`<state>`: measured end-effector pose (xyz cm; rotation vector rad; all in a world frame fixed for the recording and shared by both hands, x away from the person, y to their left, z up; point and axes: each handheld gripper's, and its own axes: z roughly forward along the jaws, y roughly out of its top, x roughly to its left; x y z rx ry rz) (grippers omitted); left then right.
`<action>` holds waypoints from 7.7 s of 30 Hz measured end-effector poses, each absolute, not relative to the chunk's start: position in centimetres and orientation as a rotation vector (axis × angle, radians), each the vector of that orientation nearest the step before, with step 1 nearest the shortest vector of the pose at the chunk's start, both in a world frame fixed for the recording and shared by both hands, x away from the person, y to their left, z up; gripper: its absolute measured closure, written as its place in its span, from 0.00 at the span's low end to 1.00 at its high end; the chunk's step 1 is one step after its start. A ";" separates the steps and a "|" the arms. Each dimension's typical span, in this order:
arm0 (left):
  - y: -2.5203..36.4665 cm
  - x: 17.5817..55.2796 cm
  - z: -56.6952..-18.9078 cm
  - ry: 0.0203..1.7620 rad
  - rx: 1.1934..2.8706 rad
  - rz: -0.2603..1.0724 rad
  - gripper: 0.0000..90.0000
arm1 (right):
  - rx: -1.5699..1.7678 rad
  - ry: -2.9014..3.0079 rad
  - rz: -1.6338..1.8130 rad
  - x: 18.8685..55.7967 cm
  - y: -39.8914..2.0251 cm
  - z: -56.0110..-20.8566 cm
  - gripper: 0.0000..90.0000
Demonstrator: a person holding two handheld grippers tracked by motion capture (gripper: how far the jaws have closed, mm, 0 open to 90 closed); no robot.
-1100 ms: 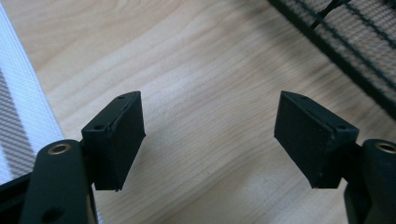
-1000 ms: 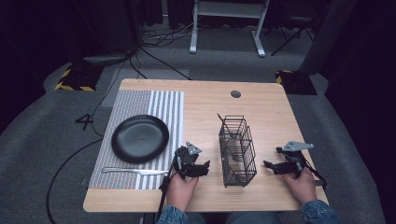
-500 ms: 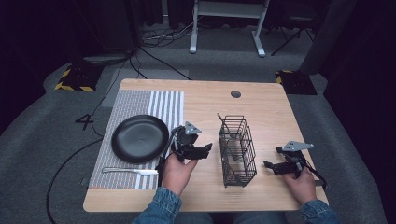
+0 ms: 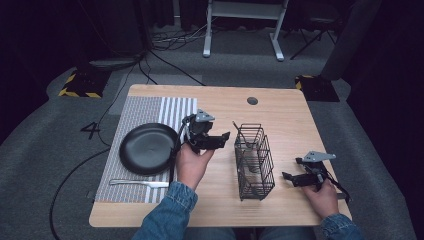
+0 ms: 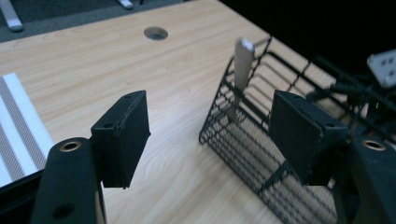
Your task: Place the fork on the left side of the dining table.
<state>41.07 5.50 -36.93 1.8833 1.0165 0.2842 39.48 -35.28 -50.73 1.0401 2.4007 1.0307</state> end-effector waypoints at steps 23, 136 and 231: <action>3.2 42.7 -37.6 0.893 1.866 0.228 0.67 | 1.040 2.401 1.031 39.5 -35.3 -50.7 0.12; 17.4 47.7 -26.4 1.065 1.738 0.413 0.96 | 1.036 2.402 1.034 39.5 -35.3 -50.7 0.14; 27.7 55.0 -38.8 1.604 1.571 0.303 0.70 | 1.041 2.395 1.033 39.6 -35.3 -50.7 0.15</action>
